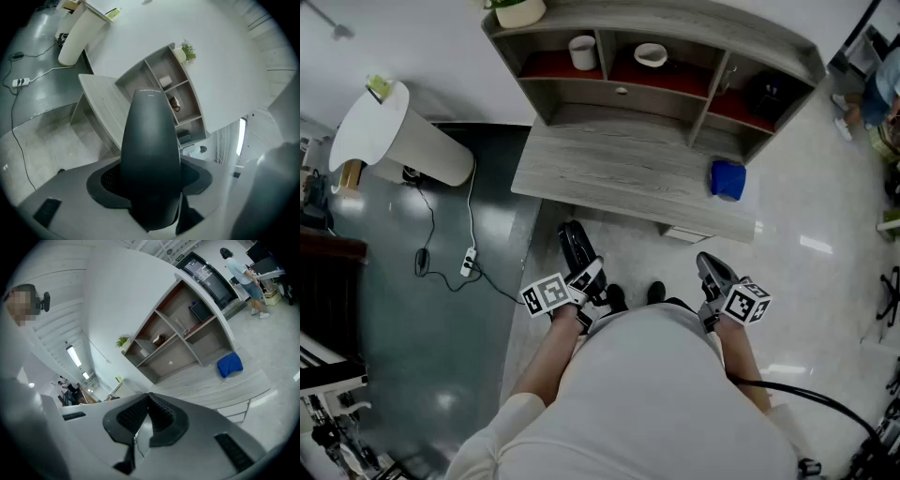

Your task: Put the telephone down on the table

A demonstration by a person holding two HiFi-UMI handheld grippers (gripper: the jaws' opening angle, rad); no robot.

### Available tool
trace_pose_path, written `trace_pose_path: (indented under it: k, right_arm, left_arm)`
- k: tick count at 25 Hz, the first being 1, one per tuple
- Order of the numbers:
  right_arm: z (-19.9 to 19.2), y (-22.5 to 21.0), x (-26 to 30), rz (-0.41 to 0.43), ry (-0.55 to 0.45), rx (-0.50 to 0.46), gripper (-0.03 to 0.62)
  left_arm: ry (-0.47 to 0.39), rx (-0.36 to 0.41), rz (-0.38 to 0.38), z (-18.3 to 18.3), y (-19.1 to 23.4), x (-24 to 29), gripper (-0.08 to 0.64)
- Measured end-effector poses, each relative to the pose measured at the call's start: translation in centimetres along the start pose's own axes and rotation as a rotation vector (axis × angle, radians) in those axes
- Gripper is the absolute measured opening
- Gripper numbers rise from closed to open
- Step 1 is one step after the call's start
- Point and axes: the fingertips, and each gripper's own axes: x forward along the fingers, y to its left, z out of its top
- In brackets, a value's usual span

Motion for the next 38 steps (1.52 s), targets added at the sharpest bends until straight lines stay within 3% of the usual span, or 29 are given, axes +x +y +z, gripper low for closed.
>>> trace_pose_path:
  k: [24, 38]
  right_arm:
    - [0.4, -1.6, -0.8, 0.033, 0.045, 0.029, 0.018]
    - [2.0, -6.6, -2.6, 0.059, 0.094, 0.040, 0.018]
  left_arm:
    - [-0.036, -0.013, 0.024, -1.4, -0.5, 0.2, 0.296]
    - [-0.162, -0.036, -0.016, -1.1, -2.9, 2.6, 0.296]
